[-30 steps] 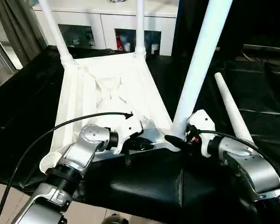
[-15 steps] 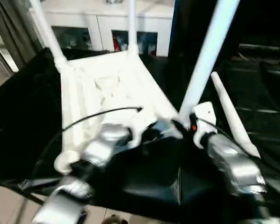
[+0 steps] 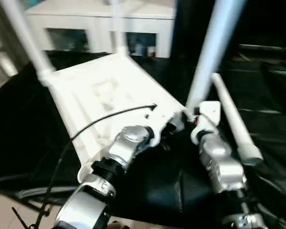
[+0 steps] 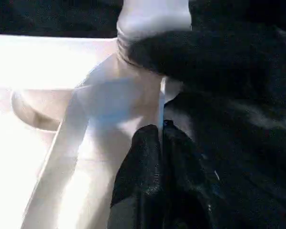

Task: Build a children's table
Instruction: Rotate leg to tighten, then rotate table base

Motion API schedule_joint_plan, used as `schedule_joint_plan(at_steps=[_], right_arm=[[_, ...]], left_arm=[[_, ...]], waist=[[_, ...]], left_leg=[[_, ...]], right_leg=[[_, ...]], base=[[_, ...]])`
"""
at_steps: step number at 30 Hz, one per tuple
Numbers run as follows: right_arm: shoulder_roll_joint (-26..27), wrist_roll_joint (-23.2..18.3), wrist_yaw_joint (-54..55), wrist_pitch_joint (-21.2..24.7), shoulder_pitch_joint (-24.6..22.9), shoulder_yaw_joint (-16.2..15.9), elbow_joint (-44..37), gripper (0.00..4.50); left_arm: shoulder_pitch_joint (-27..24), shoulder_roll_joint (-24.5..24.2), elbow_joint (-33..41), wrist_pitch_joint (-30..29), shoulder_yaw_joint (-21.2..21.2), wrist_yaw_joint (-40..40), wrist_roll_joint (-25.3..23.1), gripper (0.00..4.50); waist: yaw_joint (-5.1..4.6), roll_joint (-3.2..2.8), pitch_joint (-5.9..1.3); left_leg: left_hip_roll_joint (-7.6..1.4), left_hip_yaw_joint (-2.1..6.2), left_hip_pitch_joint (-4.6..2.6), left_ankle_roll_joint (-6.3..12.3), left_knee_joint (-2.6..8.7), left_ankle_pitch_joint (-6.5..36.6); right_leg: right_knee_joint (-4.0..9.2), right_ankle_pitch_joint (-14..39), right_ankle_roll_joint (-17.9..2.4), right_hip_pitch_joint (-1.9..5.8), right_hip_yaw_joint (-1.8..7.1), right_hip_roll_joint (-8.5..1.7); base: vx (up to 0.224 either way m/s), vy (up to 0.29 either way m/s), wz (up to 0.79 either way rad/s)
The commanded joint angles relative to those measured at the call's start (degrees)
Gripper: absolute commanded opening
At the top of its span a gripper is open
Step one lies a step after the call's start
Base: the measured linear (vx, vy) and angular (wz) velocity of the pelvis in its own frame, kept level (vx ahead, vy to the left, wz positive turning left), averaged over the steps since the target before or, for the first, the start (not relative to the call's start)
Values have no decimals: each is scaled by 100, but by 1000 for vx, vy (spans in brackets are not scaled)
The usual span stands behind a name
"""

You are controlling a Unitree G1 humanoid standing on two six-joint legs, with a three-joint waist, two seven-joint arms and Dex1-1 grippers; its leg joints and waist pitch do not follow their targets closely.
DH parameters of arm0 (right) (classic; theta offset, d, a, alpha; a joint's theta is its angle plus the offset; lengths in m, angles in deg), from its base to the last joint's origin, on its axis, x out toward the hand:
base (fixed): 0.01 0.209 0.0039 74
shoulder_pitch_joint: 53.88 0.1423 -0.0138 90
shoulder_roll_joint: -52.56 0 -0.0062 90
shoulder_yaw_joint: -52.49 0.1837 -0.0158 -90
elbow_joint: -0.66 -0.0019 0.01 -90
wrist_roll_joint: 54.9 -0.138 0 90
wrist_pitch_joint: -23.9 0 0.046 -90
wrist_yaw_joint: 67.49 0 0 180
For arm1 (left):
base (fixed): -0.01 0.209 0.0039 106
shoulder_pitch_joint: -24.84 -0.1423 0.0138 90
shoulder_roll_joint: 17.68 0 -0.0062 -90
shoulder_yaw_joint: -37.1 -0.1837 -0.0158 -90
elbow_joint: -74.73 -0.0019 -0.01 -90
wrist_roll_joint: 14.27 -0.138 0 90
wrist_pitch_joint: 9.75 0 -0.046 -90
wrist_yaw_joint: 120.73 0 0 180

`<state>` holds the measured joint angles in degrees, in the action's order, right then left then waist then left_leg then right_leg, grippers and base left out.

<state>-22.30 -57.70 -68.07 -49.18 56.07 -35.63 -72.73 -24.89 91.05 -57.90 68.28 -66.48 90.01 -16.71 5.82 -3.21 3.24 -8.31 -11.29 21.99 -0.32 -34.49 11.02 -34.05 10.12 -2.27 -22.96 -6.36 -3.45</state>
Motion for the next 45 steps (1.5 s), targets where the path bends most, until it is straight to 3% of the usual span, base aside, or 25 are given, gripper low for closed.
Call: schedule_joint_plan(at_steps=[1,4,7,9,10,11,13,15,18,19,21,22,25,27,28,29,30,32,33,34,35,36,39,42,45], right_arm=[[-106,-46,-177,12,44,-75,-57,362],[-161,-44,-240,25,43,-81,-138,362],[-424,-71,-585,227,-102,-167,-630,362],[-794,-89,-997,513,-374,-284,-1223,362],[-964,-89,-1166,643,-507,-332,-1469,368],[-964,-89,-1166,643,-507,-332,-1469,368],[-1181,-80,-1352,806,-721,-372,-1781,370],[-1234,-95,-1392,856,-777,-363,-1865,370],[-1323,-167,-1493,1064,-873,-338,-2097,370],[-1385,-200,-1576,1183,-929,-363,-2244,370],[-1452,-250,-1686,1328,-998,-413,-2394,370],[-1520,-246,-1811,1469,-1082,-536,-2490,370],[-1489,-195,-1806,1509,-1088,-613,-2420,370],[-1418,-120,-1769,1526,-1041,-701,-2286,370],[-1350,-63,-1723,1554,-980,-762,-2176,370],[-1350,-63,-1723,1554,-980,-762,-2176,370],[-1350,-63,-1723,1554,-980,-762,-2176,370],[-1310,-33,-1695,1574,-943,-792,-2115,370],[-1217,18,-1638,1645,-769,-906,-1887,370],[-1183,37,-1620,1648,-700,-942,-1786,370],[-1142,66,-1587,1635,-614,-966,-1658,370],[-1132,71,-1578,1637,-588,-972,-1628,370],[-1049,107,-1527,1637,-435,-1023,-1429,370],[-984,140,-1506,1586,-345,-1054,-1263,370],[-894,166,-1472,1460,-162,-1073,-967,370]], left_arm=[[116,19,157,566,170,167,206,0],[120,7,154,625,154,213,198,0],[147,-20,151,777,146,176,154,0],[216,-4,199,795,316,130,295,0],[261,14,227,765,433,129,411,28],[261,14,227,765,433,129,411,28],[343,13,341,616,616,137,590,59],[372,-12,418,547,664,141,624,92],[427,-80,516,504,760,68,656,100],[439,-173,600,517,825,-114,600,112],[413,-328,767,455,915,-348,512,131],[284,-662,1157,281,1096,-936,227,131],[120,-901,1453,153,1267,-1388,-8,152],[-165,-1120,1831,19,1504,-1889,-312,172],[-449,-1257,2179,-100,1724,-2280,-563,172],[-449,-1257,2179,-100,1724,-2280,-563,181],[-449,-1257,2179,-100,1724,-2280,-563,181],[-615,-1328,2381,-170,1853,-2505,-706,181],[-1304,-1405,3050,-235,2333,-3205,-1099,181],[-1550,-1399,3299,-219,2521,-3470,-1248,181],[-1780,-1373,3541,-244,2689,-3651,-1378,181],[-1842,-1369,3615,-273,2714,-3719,-1395,181],[-2175,-1323,3994,-406,2925,-4207,-1481,181],[-2324,-1341,4110,-508,3048,-4436,-1565,181],[-2550,-1441,4066,-799,3204,-4384,-1461,181]], waist=[[3,108,-393],[5,97,-375],[29,109,-383],[52,75,-397],[78,95,-402],[82,98,-390],[116,108,-419],[101,119,-387],[103,109,-352],[104,62,-363],[89,74,-371],[66,62,-377],[8,33,-378],[9,64,-349],[22,59,-374],[2,47,-372],[0,28,-360],[6,26,-358],[23,53,-355],[-33,44,-332],[-33,44,-332],[-64,38,-336],[2,29,-317],[42,27,-288],[34,31,-282]], left_leg=[[-528,316,-69,542,378,680],[-517,297,-63,629,362,628],[-534,309,-55,704,359,536],[-533,306,-64,742,344,525],[-549,311,-70,780,342,479],[-560,315,-66,798,348,464],[-553,309,-50,806,330,436],[-545,306,-39,785,343,558],[-525,299,-84,682,351,789],[-538,322,-65,676,358,754],[-556,335,-69,669,366,773],[-557,347,-59,635,370,791],[-534,331,-86,554,354,835],[-538,326,-83,525,369,871],[-571,351,-94,479,371,867],[-598,367,-63,467,384,827],[-571,341,-89,487,374,870],[-561,339,-85,460,377,881],[-579,341,-111,405,381,961],[-610,376,-12,388,419,918],[-610,376,-12,388,419,918],[-566,351,-61,396,384,991],[-560,338,-122,368,386,1138],[-589,367,-141,262,432,1387],[-562,384,-107,142,450,1507]], right_leg=[[459,1082,-728,347,419,-728],[478,1167,-732,334,415,-718],[450,1070,-671,350,413,-698],[450,1063,-675,337,412,-711],[442,972,-650,348,410,-697],[438,928,-648,344,418,-692],[418,784,-778,358,406,-730],[438,960,-825,345,395,-722],[521,1578,-667,326,395,-700],[495,1514,-640,337,393,-688],[483,1391,-602,339,391,-670],[461,1295,-607,345,389,-680],[480,1336,-641,314,384,-662],[514,1486,-623,295,382,-651],[458,1418,-656,307,384,-667],[426,1300,-709,321,393,-679],[479,1355,-659,270,393,-652],[476,1322,-669,274,404,-653],[460,1350,-680,261,408,-659],[431,1221,-746,324,400,-684],[431,1221,-746,324,400,-684],[464,1373,-727,285,401,-669],[526,1693,-621,224,411,-640],[543,1844,-535,199,413,-630],[529,1892,-485,219,426,-665]], base=[[0,0,0],[0,0,0],[0,0,0],[0,0,0],[0,0,0],[0,0,0],[0,0,0],[0,0,0],[0,0,0],[0,0,0],[0,0,0],[0,0,0],[0,0,0],[0,0,0],[0,0,0],[0,0,0],[0,0,0],[0,0,0],[0,0,0],[0,0,0],[0,0,0],[0,0,0],[0,0,0],[0,0,0],[0,0,0]])
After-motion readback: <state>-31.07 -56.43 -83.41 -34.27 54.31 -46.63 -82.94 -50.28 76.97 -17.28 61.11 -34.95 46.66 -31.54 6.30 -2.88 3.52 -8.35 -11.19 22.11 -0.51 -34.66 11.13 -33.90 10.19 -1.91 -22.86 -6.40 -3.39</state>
